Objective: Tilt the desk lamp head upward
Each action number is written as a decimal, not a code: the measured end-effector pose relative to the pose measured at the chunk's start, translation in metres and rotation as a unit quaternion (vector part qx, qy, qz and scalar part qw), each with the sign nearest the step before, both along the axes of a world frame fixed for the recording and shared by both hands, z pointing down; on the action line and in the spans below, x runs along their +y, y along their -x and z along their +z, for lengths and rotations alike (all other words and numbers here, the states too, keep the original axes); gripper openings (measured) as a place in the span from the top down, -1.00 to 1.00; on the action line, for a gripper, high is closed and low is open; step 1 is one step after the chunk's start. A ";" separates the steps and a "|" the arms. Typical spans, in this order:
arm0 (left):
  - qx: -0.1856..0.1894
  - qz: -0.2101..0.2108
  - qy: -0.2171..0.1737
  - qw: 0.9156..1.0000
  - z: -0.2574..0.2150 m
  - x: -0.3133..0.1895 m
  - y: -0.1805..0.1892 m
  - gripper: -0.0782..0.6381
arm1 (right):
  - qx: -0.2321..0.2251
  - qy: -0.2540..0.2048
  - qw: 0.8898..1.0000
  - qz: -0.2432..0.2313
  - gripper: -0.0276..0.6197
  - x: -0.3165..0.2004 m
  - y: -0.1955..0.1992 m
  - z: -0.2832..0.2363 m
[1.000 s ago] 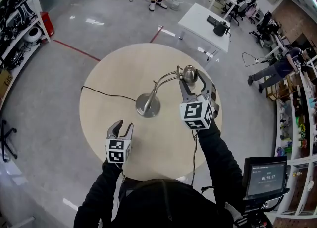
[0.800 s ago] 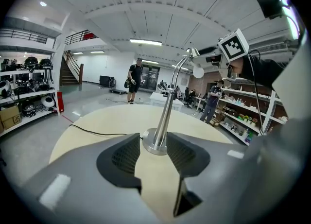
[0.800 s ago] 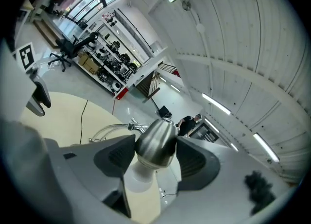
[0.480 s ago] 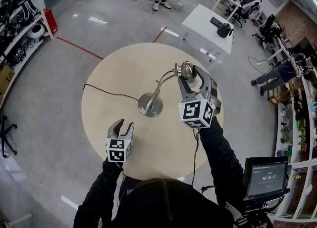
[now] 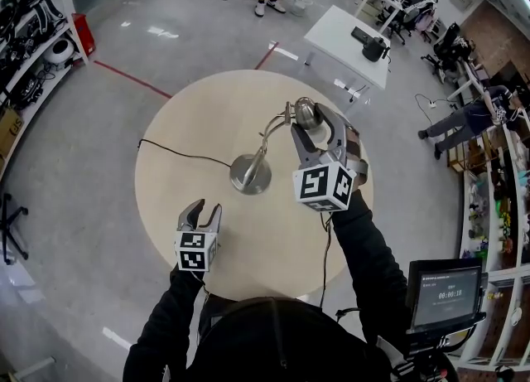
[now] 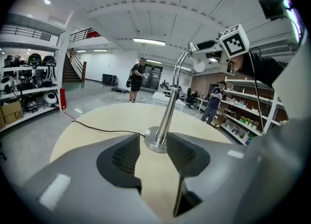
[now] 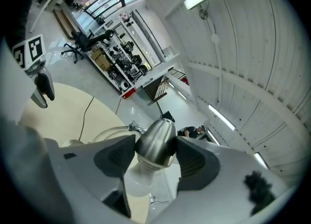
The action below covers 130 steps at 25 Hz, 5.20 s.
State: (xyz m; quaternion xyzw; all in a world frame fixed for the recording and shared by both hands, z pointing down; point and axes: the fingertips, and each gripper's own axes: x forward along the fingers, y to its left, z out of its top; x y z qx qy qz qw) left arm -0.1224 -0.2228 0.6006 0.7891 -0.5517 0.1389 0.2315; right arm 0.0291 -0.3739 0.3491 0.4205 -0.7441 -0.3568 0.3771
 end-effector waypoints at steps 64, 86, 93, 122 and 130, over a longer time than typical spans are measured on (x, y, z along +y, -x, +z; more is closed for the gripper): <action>0.016 -0.046 0.019 0.999 -0.003 0.028 0.028 0.29 | 0.056 -0.032 0.993 -0.096 0.05 0.025 0.073 -0.022; 0.010 0.027 -0.028 0.999 -0.042 0.024 -0.019 0.31 | -0.427 0.204 0.881 0.000 0.66 0.077 -0.052 0.031; 0.036 0.045 -0.058 0.997 -0.084 0.022 -0.062 0.32 | -0.491 0.263 0.831 0.006 0.90 0.108 -0.088 0.066; 0.060 0.099 -0.087 0.989 -0.125 0.036 -0.101 0.39 | -0.516 0.352 0.779 -0.041 0.90 0.172 -0.057 0.107; 0.060 0.099 -0.086 0.990 -0.126 0.035 -0.100 0.39 | -0.512 0.351 0.783 -0.042 0.90 0.170 -0.057 0.106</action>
